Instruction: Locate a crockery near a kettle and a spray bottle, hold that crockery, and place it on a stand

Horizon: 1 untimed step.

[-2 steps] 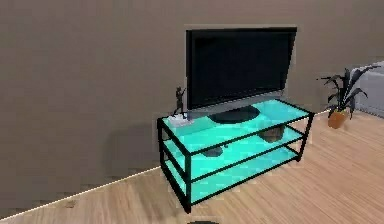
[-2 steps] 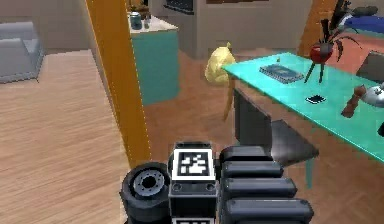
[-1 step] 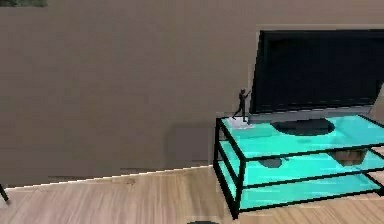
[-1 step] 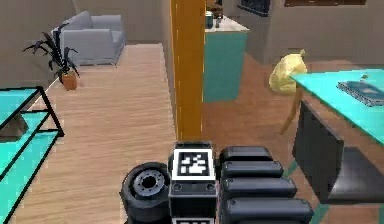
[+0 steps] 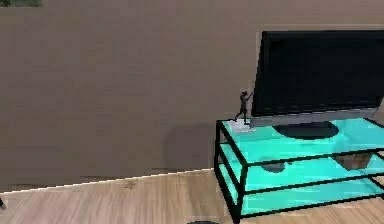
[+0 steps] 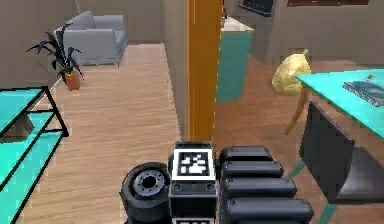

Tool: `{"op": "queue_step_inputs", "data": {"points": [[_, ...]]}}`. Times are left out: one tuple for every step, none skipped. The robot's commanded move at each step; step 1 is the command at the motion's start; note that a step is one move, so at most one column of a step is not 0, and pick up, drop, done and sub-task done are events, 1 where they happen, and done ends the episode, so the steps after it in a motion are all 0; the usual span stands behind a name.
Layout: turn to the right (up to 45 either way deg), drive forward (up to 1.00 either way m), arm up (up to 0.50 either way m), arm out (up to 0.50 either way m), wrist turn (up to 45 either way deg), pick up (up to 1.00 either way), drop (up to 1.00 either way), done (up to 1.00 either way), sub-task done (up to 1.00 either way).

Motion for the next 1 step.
{"op": "queue_step_inputs", "data": {"points": [[45.0,0.0,0.0,0.0,0.0,0.0,0.0,0.0,0.0]]}}
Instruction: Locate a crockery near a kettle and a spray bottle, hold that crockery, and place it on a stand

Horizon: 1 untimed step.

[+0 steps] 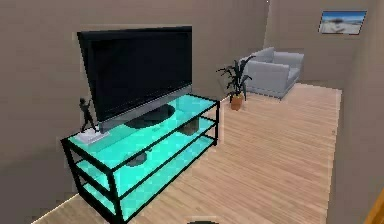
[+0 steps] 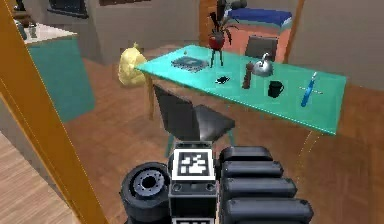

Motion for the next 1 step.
{"op": "queue_step_inputs", "data": {"points": [[0.0,0.55,0.0,0.0,0.0,0.0,0.0,0.0,0.0]]}}
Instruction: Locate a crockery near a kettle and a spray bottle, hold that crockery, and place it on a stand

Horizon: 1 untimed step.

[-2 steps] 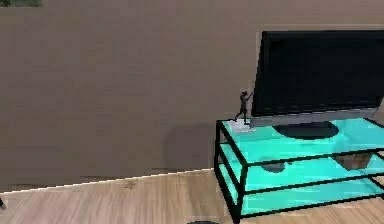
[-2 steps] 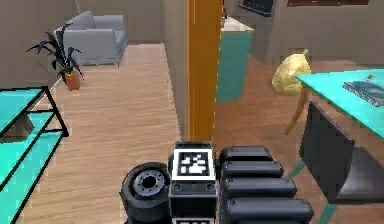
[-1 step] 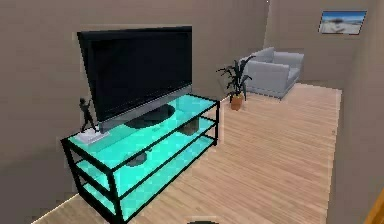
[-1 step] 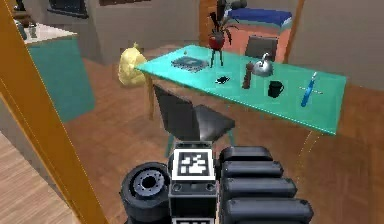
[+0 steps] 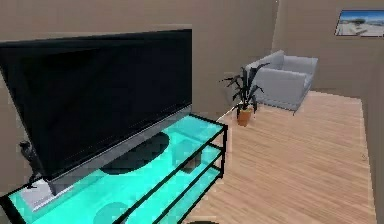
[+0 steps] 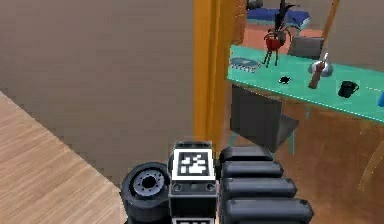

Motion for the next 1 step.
{"op": "queue_step_inputs", "data": {"points": [[12.0,0.0,0.0,0.0,0.0,0.0,0.0,0.0,0.0]]}}
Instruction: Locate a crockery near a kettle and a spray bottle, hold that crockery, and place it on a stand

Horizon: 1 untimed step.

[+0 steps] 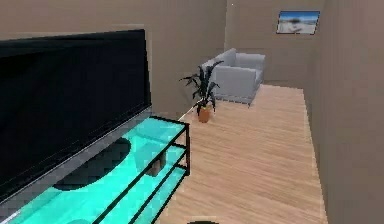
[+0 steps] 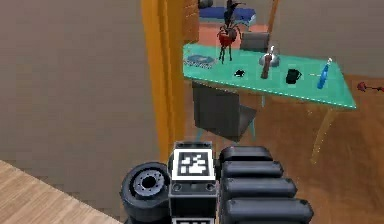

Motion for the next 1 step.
{"op": "queue_step_inputs", "data": {"points": [[0.0,0.8,0.0,0.0,0.0,0.0,0.0,0.0,0.0]]}}
